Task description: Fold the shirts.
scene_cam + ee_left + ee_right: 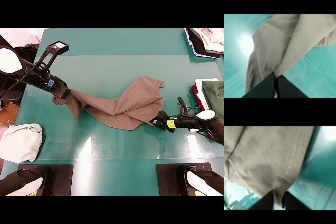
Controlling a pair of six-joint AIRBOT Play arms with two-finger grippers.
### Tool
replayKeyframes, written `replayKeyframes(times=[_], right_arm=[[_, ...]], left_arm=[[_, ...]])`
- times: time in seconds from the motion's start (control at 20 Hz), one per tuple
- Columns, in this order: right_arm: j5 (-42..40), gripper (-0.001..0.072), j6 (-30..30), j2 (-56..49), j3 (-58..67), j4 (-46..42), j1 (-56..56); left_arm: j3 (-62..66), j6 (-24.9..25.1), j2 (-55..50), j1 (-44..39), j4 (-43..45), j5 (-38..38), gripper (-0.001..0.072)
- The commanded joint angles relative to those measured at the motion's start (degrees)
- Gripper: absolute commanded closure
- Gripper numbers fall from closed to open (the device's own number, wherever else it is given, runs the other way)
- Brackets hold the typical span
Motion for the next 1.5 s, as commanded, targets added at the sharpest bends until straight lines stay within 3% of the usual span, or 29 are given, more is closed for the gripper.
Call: replayKeyframes(times=[0.0,0.2,0.3,0.5,0.65,1.1,1.25,1.45], right_arm=[[-2.1,0.0693,-1.4,0.1,0.0,0.7,2.0],[-3.7,0.0695,-1.8,7.4,4.4,0.3,1.6],[-3.0,0.0696,-1.8,13.1,12.7,0.2,-0.8],[-0.4,0.0696,-1.8,20.7,35.2,-1.3,-7.1],[6.3,0.0696,-1.5,22.0,53.9,-8.4,-11.6],[34.8,0.0696,5.1,9.9,99.4,-10.3,-31.3],[37.9,0.0696,7.8,7.8,99.0,-10.1,-35.5],[38.0,0.0696,8.5,8.3,77.3,-10.7,-33.4]], left_arm=[[0.0,-0.1,0.0,0.0,0.0,-0.4,0.0677],[3.5,-1.0,0.4,0.0,5.1,-1.2,0.0677],[12.2,-1.6,0.4,0.0,9.7,-3.1,0.0677],[35.7,-2.0,0.5,0.0,10.7,-4.9,0.0677],[46.9,-2.8,3.1,0.0,10.6,-2.9,0.0677],[47.8,-2.8,17.7,0.0,5.2,0.3,0.0678],[44.4,-2.8,16.9,0.0,6.1,1.2,0.0679],[32.4,-2.3,9.0,0.0,7.4,-1.5,0.0679]])
